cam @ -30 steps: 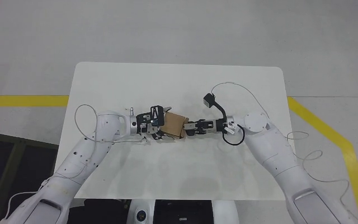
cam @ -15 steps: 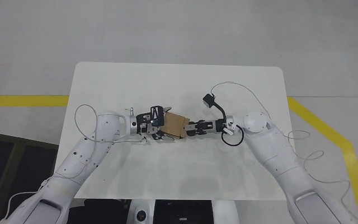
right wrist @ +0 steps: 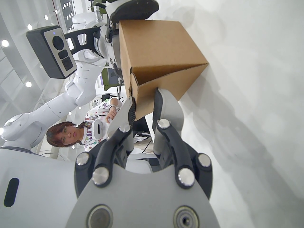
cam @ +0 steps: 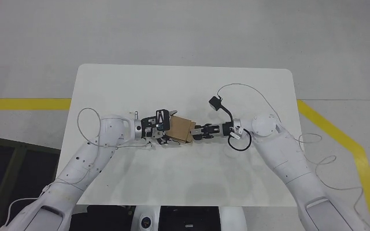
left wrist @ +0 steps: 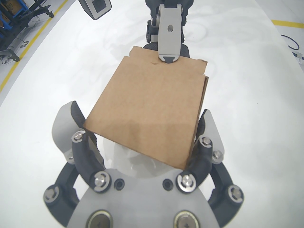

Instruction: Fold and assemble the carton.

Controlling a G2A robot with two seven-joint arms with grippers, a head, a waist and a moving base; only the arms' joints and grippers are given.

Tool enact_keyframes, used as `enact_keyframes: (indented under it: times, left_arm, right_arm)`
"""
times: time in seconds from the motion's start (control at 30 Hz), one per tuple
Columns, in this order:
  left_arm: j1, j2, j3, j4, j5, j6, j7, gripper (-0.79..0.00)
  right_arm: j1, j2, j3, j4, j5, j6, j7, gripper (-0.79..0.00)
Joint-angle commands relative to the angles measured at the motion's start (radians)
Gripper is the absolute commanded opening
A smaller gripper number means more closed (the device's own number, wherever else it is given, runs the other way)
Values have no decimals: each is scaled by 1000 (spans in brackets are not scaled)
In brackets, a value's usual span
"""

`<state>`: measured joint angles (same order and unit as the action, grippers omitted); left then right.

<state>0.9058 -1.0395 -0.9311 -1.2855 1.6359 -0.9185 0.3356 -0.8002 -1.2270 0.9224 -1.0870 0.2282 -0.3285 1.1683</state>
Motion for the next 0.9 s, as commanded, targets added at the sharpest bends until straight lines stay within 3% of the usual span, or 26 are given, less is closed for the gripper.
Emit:
enact_keyframes:
  times: [0.0,0.37,0.57,0.87]
  left_arm:
    - [-1,0,0,-1,1,0,1,0]
    - [-2,0,5,-5,3,-2,4,0]
    - [-5,-2,11,-2,3,-6,-1,0]
    - [-8,-3,15,7,3,-5,-5,0]
  right_arm:
    - [2,-1,-3,-5,-3,5,-2,-665]
    - [26,-5,-16,-15,-28,38,-12,-662]
    - [30,-8,-19,-3,-16,30,-16,-511]
    - [-1,10,23,-39,-13,20,3,-597]
